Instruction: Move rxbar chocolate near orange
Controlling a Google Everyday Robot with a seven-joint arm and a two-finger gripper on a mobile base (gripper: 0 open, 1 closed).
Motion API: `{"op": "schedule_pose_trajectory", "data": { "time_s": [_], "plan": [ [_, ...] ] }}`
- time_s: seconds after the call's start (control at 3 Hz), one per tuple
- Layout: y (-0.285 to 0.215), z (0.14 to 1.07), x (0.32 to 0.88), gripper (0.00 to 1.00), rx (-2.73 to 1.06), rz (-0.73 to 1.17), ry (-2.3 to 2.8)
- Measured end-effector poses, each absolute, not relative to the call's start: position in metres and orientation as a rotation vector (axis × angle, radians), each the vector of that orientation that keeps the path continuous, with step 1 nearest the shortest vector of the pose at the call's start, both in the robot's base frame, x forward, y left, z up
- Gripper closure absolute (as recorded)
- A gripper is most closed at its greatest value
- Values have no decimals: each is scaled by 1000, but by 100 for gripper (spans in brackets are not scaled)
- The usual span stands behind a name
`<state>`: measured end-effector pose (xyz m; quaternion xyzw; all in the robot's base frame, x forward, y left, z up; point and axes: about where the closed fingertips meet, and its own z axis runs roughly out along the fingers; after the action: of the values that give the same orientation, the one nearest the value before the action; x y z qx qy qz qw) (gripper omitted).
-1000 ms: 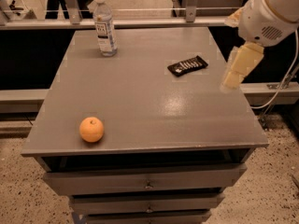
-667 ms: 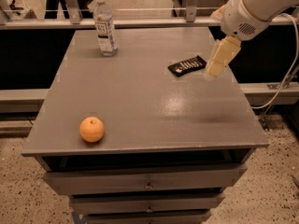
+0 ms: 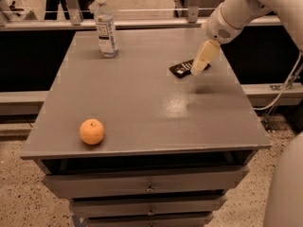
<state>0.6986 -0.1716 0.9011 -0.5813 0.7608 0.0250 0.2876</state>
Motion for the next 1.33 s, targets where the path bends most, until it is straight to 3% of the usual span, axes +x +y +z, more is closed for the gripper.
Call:
{"op": "schedule_pose_trajectory", "data": {
  "time_s": [0.67, 1.33],
  "plan": [
    [-179, 859, 722, 0, -1519, 152, 2124],
    [-176, 832, 722, 41, -1539, 202, 2168]
  ]
}}
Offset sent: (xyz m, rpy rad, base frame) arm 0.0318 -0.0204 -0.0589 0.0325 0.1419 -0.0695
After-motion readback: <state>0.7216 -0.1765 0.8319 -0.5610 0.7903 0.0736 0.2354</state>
